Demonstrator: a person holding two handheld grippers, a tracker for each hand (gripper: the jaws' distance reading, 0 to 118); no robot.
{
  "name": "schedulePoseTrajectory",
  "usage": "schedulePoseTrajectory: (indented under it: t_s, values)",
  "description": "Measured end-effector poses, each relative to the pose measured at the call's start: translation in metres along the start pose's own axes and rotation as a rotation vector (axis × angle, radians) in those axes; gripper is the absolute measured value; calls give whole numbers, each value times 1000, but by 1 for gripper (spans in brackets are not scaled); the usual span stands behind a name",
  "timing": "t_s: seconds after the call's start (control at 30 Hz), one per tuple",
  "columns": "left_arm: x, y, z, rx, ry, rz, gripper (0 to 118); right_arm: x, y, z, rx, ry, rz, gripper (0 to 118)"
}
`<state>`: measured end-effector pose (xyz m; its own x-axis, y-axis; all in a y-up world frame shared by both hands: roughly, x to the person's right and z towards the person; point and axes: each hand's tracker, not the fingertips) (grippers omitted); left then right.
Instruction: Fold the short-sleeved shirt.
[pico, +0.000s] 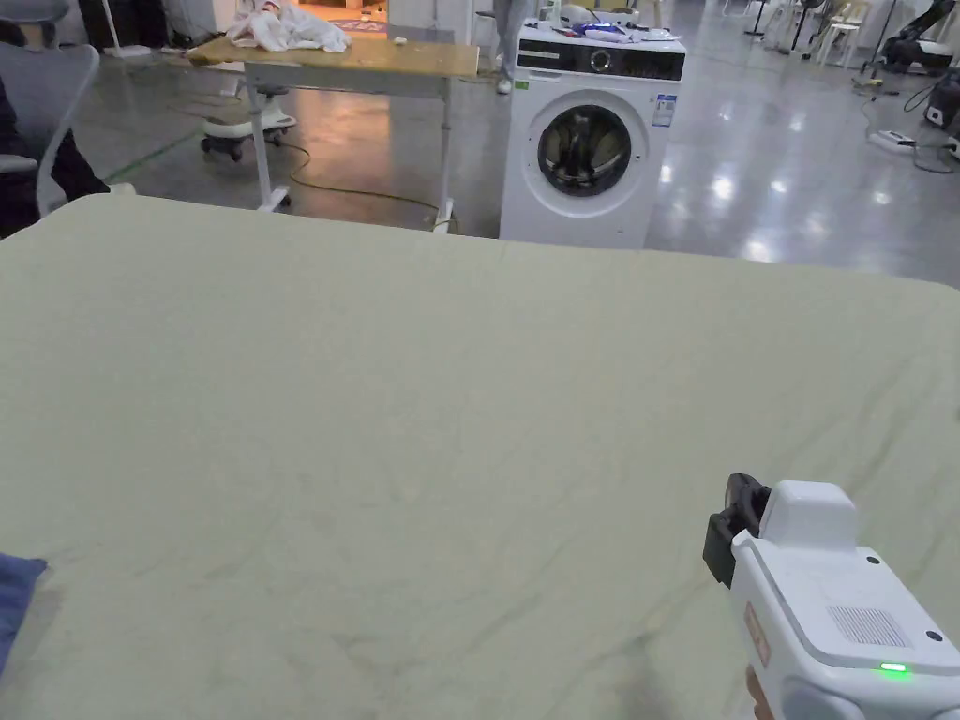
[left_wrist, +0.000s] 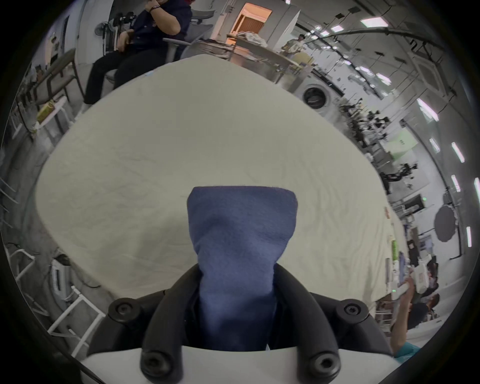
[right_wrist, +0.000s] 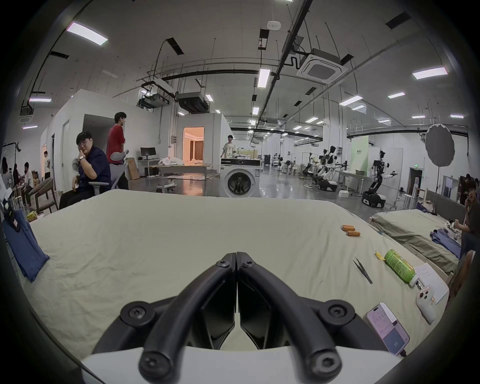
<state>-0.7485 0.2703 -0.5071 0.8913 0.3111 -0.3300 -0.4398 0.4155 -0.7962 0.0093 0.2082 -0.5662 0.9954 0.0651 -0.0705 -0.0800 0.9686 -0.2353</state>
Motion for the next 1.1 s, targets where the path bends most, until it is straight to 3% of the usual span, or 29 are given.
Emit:
schedulePoseTrajectory:
  t_s: [0.13, 0.27, 0.4, 0.67, 0.77, 0.83, 0.93, 1.1]
  values:
    - [-18, 5, -15, -12, 65, 28, 22, 0, -6, -2, -18, -2, -3, 0]
    - [-26, 6, -28, 26, 244, -10, 49, -2, -10, -3, -29, 2, 1, 0]
    - [-26, 3, -27, 27, 397, -50, 50, -2, -12, -5, -37, 8, -1, 0]
    - [-7, -23, -13, 172, 539, -88, 50, -11, -13, -8, -36, 29, 8, 0]
    - [19, -44, -16, 273, 528, -131, 43, -14, -12, -7, -35, 39, 6, 0]
    - [49, -64, -18, 314, 472, -158, 23, -17, -12, -7, -36, 45, 5, 0]
    - [73, -83, -35, 411, 373, -196, 4, -20, -13, -7, -34, 53, 1, 0]
    - [143, -124, -55, 617, 245, -283, 0, -24, -13, -4, -28, 61, -5, 0]
